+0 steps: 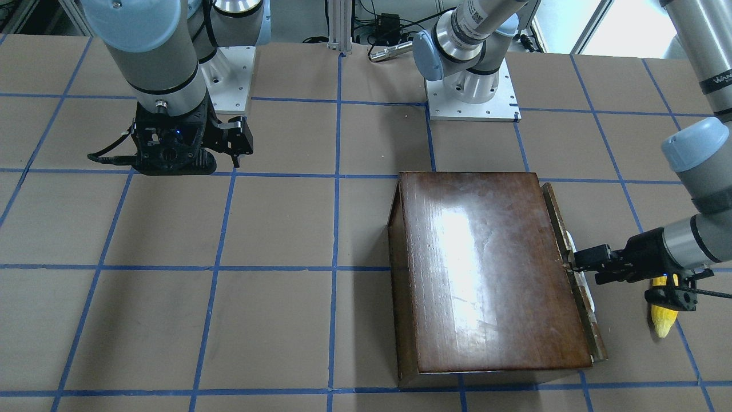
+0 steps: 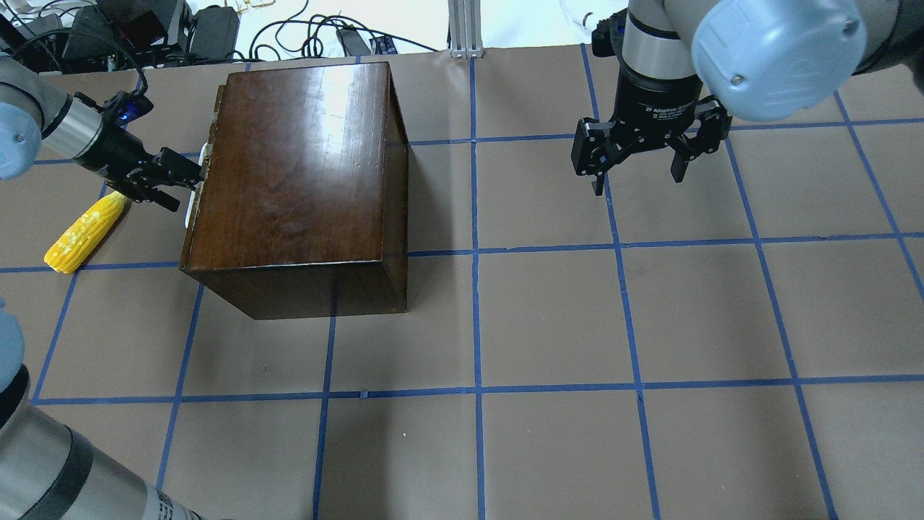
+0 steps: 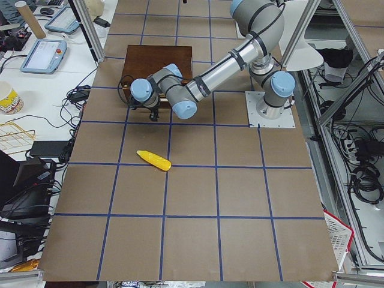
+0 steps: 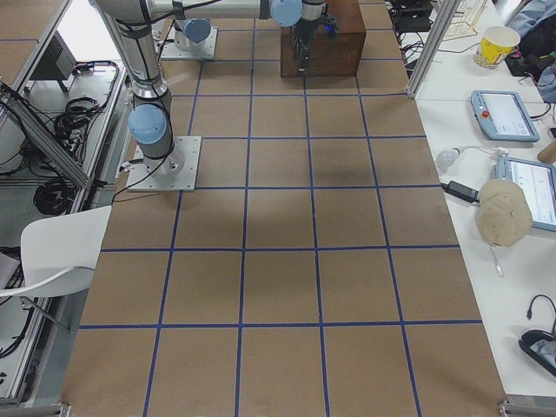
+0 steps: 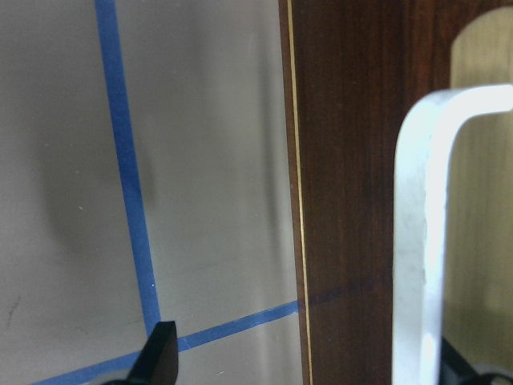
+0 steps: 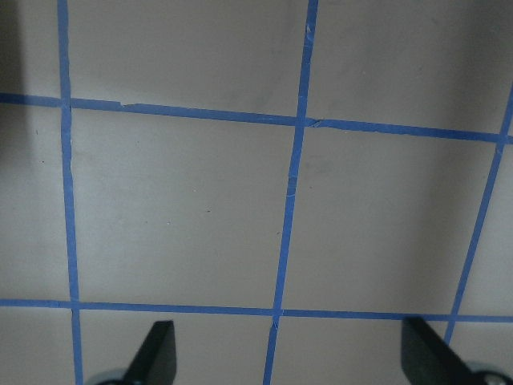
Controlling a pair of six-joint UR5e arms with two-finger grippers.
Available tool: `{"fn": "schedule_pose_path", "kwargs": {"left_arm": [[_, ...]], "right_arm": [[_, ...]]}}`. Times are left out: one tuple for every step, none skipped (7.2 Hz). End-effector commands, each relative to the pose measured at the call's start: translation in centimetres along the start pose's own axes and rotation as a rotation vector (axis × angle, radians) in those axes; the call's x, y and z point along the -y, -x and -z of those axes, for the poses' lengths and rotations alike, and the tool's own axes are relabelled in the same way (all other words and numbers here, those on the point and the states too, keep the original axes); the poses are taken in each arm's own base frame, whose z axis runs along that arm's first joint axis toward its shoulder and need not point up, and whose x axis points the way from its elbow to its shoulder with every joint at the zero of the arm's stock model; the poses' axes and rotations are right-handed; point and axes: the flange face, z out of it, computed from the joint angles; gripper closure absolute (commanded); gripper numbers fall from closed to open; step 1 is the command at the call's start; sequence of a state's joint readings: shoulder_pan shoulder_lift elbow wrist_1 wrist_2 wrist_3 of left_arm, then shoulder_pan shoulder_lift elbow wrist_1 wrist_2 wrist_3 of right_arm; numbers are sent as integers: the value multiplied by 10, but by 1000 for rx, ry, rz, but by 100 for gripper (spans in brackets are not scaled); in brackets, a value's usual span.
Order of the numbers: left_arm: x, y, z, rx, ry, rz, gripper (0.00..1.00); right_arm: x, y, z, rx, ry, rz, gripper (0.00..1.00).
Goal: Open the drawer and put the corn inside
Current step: 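Pull the drawer outward from the cabinet with the left gripper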
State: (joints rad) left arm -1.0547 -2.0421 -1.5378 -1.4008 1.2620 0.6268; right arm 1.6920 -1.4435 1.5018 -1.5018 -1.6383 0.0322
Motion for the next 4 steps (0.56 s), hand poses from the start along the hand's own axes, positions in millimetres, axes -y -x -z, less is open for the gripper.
{"fn": "schedule_pose_path", "kwargs": {"left_arm": [[-6,19,6,13,-1,-2,0],[-6,22,10,29,2,-3,0],[-5,23,14,46,5,-3,0],[-3,24,18,51,-2,-6,0]], "right_arm": [[0,0,0,0,0,0,0],[0,0,0,0,0,0,0],[0,0,0,0,0,0,0],[0,0,0,0,0,0,0]]}}
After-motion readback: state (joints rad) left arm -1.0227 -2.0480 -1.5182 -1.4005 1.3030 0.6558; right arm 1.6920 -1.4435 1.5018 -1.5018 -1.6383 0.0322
